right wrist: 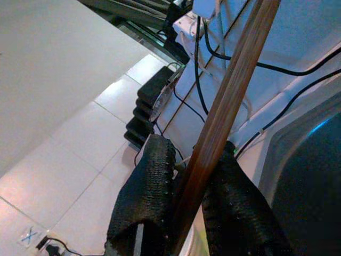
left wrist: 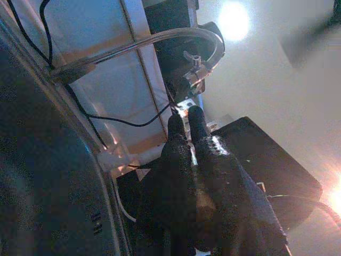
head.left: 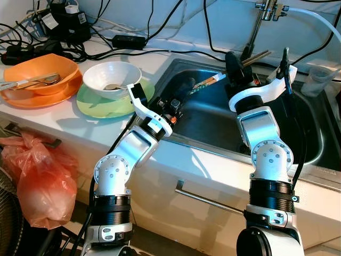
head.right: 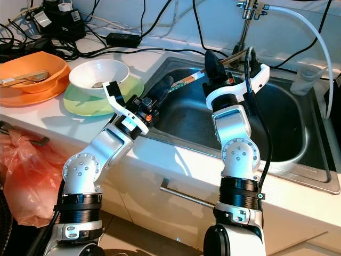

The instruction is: Kitchen organization

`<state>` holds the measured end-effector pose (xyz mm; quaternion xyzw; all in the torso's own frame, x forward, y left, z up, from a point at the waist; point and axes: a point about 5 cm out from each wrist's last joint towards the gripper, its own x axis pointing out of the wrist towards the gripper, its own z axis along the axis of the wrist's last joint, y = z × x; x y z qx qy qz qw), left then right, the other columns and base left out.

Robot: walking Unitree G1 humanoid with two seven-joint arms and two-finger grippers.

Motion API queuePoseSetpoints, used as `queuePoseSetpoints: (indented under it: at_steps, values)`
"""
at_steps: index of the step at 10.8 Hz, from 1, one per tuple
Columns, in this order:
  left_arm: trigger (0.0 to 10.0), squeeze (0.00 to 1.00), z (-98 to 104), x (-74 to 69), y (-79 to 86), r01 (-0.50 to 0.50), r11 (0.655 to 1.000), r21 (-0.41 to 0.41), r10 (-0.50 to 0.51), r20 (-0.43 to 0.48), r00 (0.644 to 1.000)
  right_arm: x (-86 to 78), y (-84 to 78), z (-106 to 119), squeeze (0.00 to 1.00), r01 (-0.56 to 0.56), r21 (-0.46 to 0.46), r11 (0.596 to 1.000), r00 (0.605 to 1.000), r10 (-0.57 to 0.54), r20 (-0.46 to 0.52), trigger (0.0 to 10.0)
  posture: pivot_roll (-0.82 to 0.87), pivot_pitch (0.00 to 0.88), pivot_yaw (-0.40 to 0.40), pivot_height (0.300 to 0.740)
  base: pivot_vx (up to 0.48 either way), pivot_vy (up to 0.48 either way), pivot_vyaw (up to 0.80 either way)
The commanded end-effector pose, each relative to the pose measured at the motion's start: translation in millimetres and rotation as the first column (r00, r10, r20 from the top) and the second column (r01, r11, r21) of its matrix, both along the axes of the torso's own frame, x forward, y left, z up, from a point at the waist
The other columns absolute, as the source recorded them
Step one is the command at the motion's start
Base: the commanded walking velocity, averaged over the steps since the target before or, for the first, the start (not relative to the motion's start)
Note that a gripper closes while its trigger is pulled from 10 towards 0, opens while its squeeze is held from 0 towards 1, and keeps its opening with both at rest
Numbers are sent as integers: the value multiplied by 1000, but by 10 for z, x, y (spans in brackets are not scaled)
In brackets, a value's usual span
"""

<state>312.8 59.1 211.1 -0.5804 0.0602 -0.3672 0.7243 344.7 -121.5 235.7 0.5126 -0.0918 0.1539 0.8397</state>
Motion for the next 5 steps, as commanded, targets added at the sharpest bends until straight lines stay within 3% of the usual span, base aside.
queuePoseSetpoints:
  at_steps: [1,3,4,5]
  values:
    - [549,0,143,-52,-210,57,998,-32,-56,42,998,-25,172,-146,0,-44,-12,999,997,43,-60,0,-29,0,-16,740,0,0,0]
    - [1216,0,140,-49,-212,57,998,-28,-55,42,998,-23,174,-146,0,-43,-12,999,997,43,-61,0,-28,0,-19,740,0,0,0]
    - [8392,0,140,-51,-219,56,998,-22,-55,45,997,-24,181,-149,0,-46,-21,999,997,45,-64,9647,-28,0,-25,740,0,0,0]
    - [10000,0,138,-57,-228,55,998,-20,-54,46,997,-24,182,-155,0,-49,-29,998,997,47,-68,10000,-28,0,-27,740,0,0,0]
